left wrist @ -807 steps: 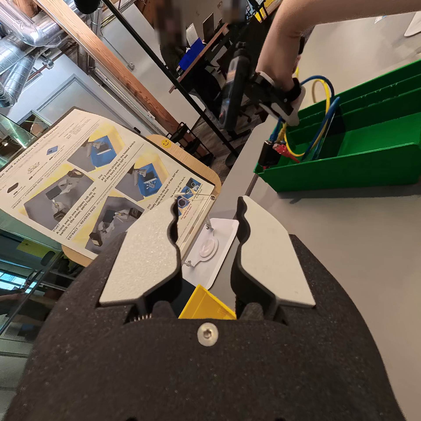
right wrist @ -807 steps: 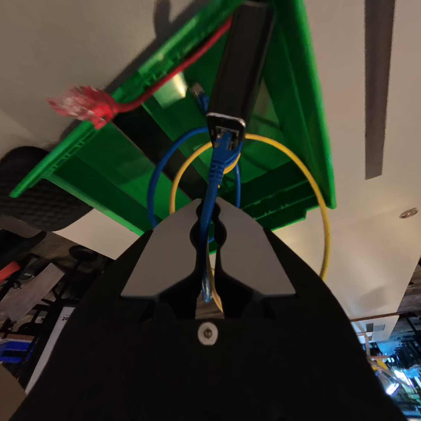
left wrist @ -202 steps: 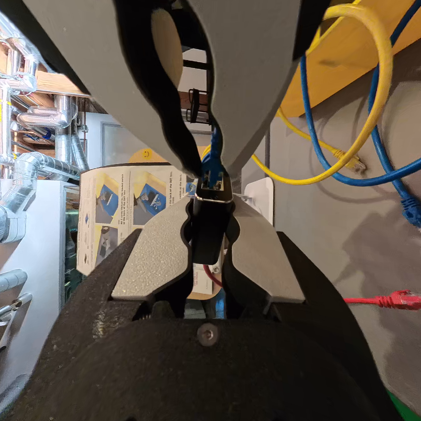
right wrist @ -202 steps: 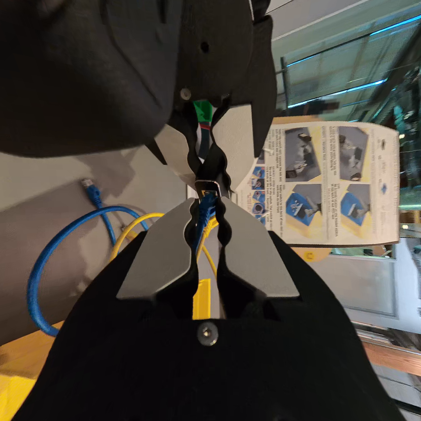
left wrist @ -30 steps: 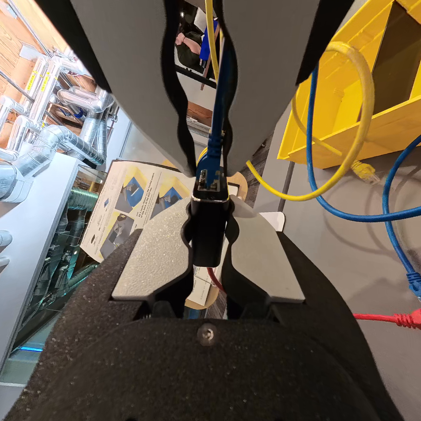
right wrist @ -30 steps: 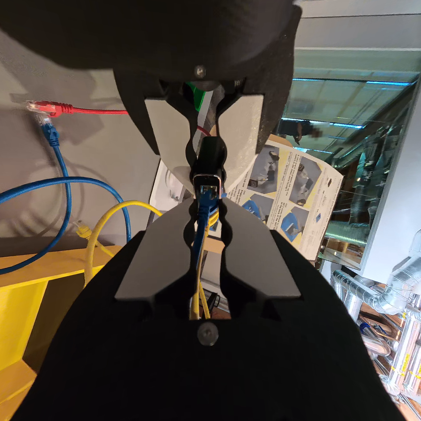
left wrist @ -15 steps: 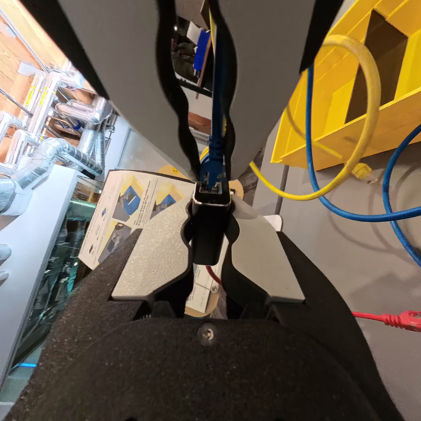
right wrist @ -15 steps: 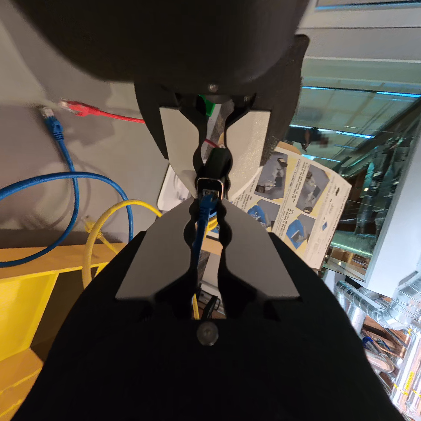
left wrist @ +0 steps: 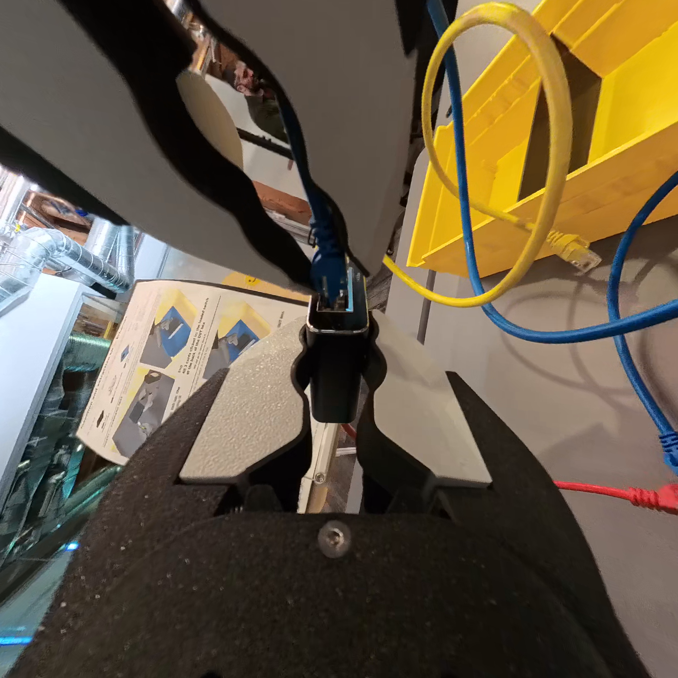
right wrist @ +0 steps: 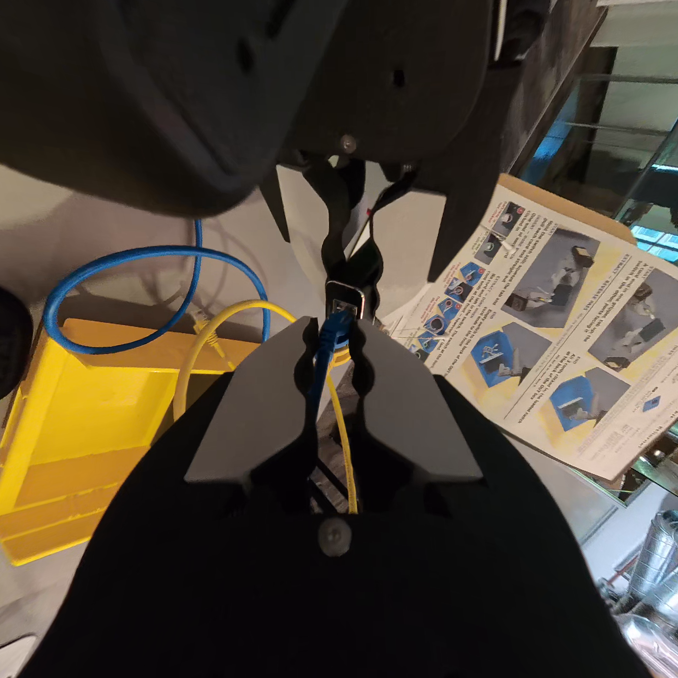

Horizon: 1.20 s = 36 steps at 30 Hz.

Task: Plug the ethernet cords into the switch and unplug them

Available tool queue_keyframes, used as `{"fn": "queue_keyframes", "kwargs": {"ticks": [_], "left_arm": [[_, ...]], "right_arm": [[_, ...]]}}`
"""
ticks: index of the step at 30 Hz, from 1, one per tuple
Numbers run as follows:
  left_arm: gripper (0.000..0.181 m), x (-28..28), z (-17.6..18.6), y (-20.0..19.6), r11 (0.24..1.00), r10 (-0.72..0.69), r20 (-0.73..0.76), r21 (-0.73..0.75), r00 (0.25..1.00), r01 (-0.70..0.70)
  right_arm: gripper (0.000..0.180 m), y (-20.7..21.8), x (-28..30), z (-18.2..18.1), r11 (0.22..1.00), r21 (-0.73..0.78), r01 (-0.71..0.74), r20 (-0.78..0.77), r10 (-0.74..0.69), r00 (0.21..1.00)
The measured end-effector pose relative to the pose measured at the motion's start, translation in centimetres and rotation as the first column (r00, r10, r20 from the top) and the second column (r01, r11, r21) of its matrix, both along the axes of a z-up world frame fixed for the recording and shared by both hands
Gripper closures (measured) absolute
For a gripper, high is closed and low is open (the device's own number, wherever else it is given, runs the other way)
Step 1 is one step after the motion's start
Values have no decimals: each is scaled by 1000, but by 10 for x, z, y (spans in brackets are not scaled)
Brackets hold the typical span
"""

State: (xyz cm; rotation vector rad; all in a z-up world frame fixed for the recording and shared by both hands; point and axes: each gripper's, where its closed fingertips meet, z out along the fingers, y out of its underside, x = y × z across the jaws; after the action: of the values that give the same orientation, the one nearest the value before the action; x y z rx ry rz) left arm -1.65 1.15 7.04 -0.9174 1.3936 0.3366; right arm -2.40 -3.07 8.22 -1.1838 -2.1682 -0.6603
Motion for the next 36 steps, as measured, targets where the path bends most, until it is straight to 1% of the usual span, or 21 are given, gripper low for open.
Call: {"fn": "queue_keyframes", "kwargs": {"ticks": [2, 3, 4, 5, 6, 7, 8, 9, 11, 13, 15, 16, 18, 20, 23, 26, 30, 33, 36], "left_arm": [[155, 2, -2, -1, 1000, -11, -5, -8, 1000, 11], [156, -8, 2, 12, 996, 84, 10, 23, 996, -84], [156, -44, 12, 43, 949, 306, 25, 75, 952, -307], [156, -71, 16, 57, 939, 342, 66, 6, 937, -343], [156, -81, 24, 53, 963, 264, 155, -103, 952, -250], [156, -81, 34, 38, 977, 169, 210, -167, 963, -135], [156, -77, 46, 24, 984, 106, 262, -165, 959, -64], [156, -72, 56, 13, 990, 63, 299, -140, 952, -21], [156, -62, 58, 3, 995, 37, 266, -97, 963, -12], [156, -64, 59, 7, 994, 93, 258, -79, 962, -75], [156, -69, 58, 14, 988, 129, 277, -123, 952, -98], [156, -75, 59, 19, 981, 158, 309, -155, 938, -114], [156, -87, 65, 25, 971, 181, 380, -215, 907, -104], [156, -98, 70, 27, 967, 190, 422, -236, 887, -95], [155, -111, 73, 30, 962, 227, 421, -235, 878, -136], [155, -108, 68, 30, 953, 220, 416, -285, 882, -104], [155, -105, 68, 30, 957, 224, 400, -261, 889, -124], [155, -103, 66, 29, 956, 225, 382, -266, 896, -127], [155, -99, 65, 27, 957, 219, 368, -260, 904, -126]], "right_arm": [[163, -3, 3, -2, 1000, -15, 15, -5, -16, 1000], [165, -29, 10, -18, 978, -209, 2, 51, 9, 999], [166, -51, 3, -32, 946, -324, -17, -14, 13, 1000], [164, -42, 20, -45, 979, -202, -1, 92, 20, 996], [164, -24, 33, -43, 998, -61, -12, 107, 19, 994], [164, -23, 37, -40, 994, -104, 34, 18, -33, 999], [164, -26, 33, -33, 985, -162, 61, -96, -78, 992], [165, -32, 24, -23, 981, -191, 24, -203, -63, 977], [164, -37, 17, -1, 984, -176, -27, -349, -37, 936], [164, -38, 21, 18, 989, -144, -43, -425, -22, 905], [164, -38, 32, 31, 992, -120, -33, -437, -23, 899], [164, -37, 39, 38, 995, -95, -11, -426, -30, 904], [165, -33, 52, 56, 999, -44, 30, -415, -46, 909], [165, -31, 60, 81, 998, -4, 55, -440, -51, 896], [165, -28, 70, 130, 992, 78, 96, -484, -47, 874], [165, -24, 80, 178, 980, 135, 145, -511, -57, 858], [165, -17, 101, 221, 956, 184, 227, -492, -110, 864], [165, -12, 122, 232, 941, 165, 296, -486, -183, 854], [165, -8, 145, 225, 923, 137, 360, -476, -258, 841]]}}
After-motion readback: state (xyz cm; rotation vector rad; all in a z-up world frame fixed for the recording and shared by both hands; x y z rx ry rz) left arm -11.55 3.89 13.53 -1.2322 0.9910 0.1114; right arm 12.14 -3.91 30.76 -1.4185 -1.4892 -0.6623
